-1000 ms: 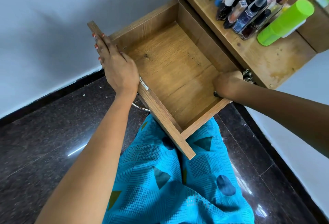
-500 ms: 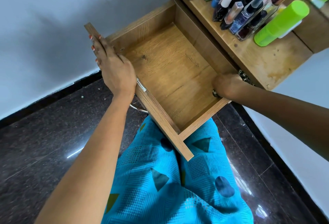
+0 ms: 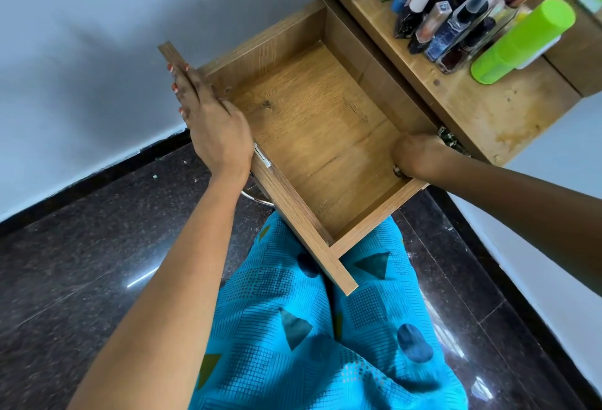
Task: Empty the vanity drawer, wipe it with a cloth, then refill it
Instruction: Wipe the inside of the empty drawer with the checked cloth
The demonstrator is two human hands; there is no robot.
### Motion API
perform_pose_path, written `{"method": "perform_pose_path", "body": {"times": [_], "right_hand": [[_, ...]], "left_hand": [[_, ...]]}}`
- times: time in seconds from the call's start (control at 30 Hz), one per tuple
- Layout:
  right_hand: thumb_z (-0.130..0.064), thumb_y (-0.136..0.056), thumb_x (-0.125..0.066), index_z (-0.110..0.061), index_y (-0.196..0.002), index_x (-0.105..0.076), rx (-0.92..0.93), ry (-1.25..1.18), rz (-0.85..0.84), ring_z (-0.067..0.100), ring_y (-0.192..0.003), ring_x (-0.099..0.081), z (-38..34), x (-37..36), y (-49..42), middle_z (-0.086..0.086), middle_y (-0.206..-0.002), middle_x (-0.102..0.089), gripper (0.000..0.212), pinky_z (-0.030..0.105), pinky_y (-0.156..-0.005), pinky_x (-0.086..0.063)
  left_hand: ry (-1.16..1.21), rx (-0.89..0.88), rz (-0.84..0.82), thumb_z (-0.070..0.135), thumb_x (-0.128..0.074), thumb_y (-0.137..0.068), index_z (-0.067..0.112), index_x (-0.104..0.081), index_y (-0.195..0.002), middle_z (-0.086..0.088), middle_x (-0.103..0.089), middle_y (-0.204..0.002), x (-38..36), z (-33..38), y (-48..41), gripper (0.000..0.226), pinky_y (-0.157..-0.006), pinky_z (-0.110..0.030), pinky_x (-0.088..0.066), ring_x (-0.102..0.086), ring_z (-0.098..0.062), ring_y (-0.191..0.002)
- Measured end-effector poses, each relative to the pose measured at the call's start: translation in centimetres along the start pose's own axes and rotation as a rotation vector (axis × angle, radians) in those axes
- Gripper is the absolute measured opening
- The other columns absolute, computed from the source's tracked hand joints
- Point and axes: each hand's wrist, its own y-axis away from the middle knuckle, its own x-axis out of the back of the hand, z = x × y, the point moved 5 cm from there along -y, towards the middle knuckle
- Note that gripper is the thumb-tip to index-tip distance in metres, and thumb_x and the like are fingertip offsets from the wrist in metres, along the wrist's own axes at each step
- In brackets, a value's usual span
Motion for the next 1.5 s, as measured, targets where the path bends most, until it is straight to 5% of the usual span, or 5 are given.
{"method": "perform_pose_path", "body": {"times": [0.23, 0.47, 0.7, 1.13, 1.5], "right_hand": [[-0.008, -0.097, -0.042, -0.002, -0.134, -0.040, -0.104, 0.108, 0.007, 0.026, -0.132, -0.037, 0.2, 0.9, 0.1, 0.013, -0.143, -0.039, 0.038, 0.030, -0.103, -0.036], [-0.009, -0.096, -0.046, -0.002, -0.118, -0.056, -0.037, 0.118, -0.004, 0.024, -0.112, -0.053, 0.2, -0.6, -0.2, 0.013, -0.127, -0.053, 0.026, 0.028, -0.071, -0.039], [0.001, -0.093, -0.046, 0.002, -0.123, -0.051, -0.010, 0.174, -0.025, 0.028, -0.118, -0.051, 0.0, -0.5, -1.0, 0.017, -0.130, -0.050, 0.031, 0.031, -0.084, -0.046], [-0.010, -0.093, -0.044, -0.008, -0.129, -0.048, 0.313, 0.775, 0.680, 0.031, -0.132, -0.034, -2.5, 6.0, -3.5, 0.014, -0.137, -0.043, 0.036, 0.045, -0.111, -0.029], [-0.009, -0.095, -0.038, -0.007, -0.122, -0.055, 0.224, 0.732, 0.135, 0.021, -0.121, -0.051, 0.9, -0.8, -0.9, 0.005, -0.128, -0.056, 0.031, 0.031, -0.102, -0.041]], "left_hand": [[-0.006, 0.003, -0.004, 0.012, -0.028, -0.098, 0.010, -0.010, -0.146, -0.007, 0.000, -0.156, 0.1, 0.0, 0.1, 0.051, -0.116, -0.029, -0.008, -0.005, -0.021, -0.145], [0.006, 0.014, -0.005, 0.012, -0.027, -0.098, 0.009, -0.010, -0.146, -0.007, -0.001, -0.156, 0.1, 0.2, 0.1, 0.051, -0.115, -0.028, -0.008, -0.005, -0.020, -0.145], [0.018, 0.015, -0.005, 0.012, -0.027, -0.098, 0.009, -0.010, -0.146, -0.007, 0.000, -0.156, 0.1, 0.1, 0.2, 0.051, -0.115, -0.028, -0.008, -0.006, -0.020, -0.145], [0.016, 0.013, -0.006, 0.013, -0.027, -0.099, 0.009, -0.010, -0.146, -0.007, -0.001, -0.156, 0.1, 0.1, 0.1, 0.051, -0.116, -0.028, -0.008, -0.006, -0.020, -0.145], [0.030, 0.016, -0.013, 0.014, -0.027, -0.099, 0.012, -0.009, -0.147, -0.004, 0.001, -0.157, 0.2, 0.2, 0.1, 0.051, -0.113, -0.025, -0.010, -0.006, -0.018, -0.145]]}}
